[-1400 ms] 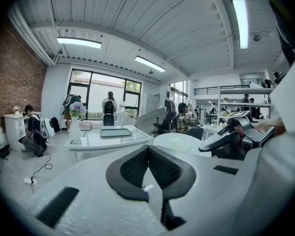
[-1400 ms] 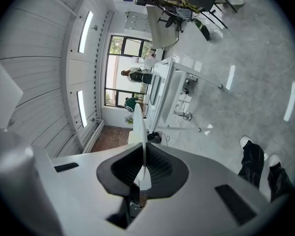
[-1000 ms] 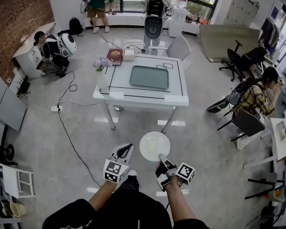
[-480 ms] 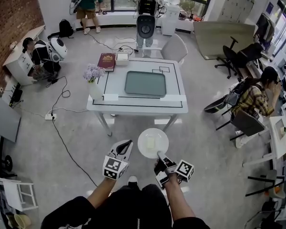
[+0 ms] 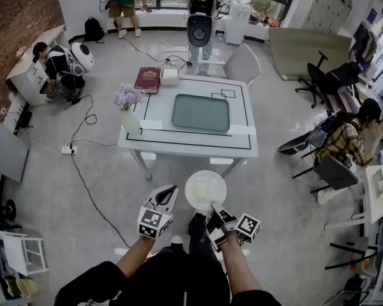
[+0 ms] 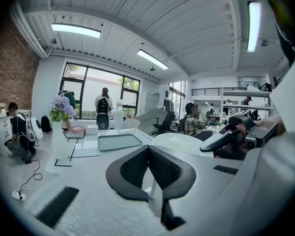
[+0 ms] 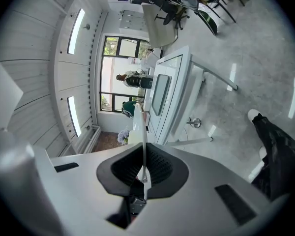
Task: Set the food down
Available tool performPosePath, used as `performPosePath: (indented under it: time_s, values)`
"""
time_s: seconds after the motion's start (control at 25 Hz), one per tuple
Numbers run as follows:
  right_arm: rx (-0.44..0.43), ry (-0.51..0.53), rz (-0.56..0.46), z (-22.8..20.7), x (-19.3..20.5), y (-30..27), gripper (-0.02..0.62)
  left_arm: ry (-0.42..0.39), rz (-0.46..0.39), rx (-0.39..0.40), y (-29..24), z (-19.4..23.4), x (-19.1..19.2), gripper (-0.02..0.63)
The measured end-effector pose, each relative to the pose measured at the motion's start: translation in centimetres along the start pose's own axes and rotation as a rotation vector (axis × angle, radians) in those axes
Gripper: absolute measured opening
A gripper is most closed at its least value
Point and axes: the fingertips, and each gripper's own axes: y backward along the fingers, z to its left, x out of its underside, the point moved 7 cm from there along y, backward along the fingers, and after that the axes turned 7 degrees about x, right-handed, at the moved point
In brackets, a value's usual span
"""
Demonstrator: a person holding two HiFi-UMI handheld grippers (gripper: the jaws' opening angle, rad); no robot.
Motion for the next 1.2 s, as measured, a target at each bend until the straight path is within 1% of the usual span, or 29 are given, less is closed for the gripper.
performPosePath:
  time_s: [0.08, 0.16, 0.36, 0.48, 0.56, 0.72, 1.0, 1.2]
  values:
    - [0.029, -0.002, 0.013, 0.1, -0.7, -1.1, 0.017, 0.004, 0.002, -0.016, -0.8, 1.0, 0.0, 0.006]
    - [0.037, -0.002, 0.025, 0.2, -1.7, -2.3, 0.017, 0.009, 0.004, -0.031, -1.6, 1.9, -0.2, 0.006]
    - [0.001, -0.002, 0.052, 1.1, -4.9, -5.6, 0.017, 0.015, 0.008, -0.062, -4.6, 4.3, -1.0, 0.006]
    - [0.0, 0.009, 0.062, 1.5, -7.4, -7.0, 0.017, 0.016, 0.01, -0.068, -7.1, 5.0, -1.7, 0.006]
    - [-0.017, 0.009, 0.065, 1.9, -9.3, -7.9, 0.017, 0.012, 0.011, -0.069, -8.9, 5.4, -2.5, 0.006]
    - [0.009, 0.017, 0.07, 2.7, -12.8, -9.3, 0.017, 0.003, 0.012, -0.074, -12.1, 6.2, -3.9, 0.006]
    - [-0.034, 0.022, 0.104, 3.8, -17.8, -12.6, 0.017, -0.005, 0.018, -0.109, -16.8, 8.1, -5.7, 0.006]
    - [-0.019, 0.026, 0.131, 3.9, -20.6, -14.7, 0.017, -0.004, 0.034, -0.125, -19.9, 9.3, -6.3, 0.006]
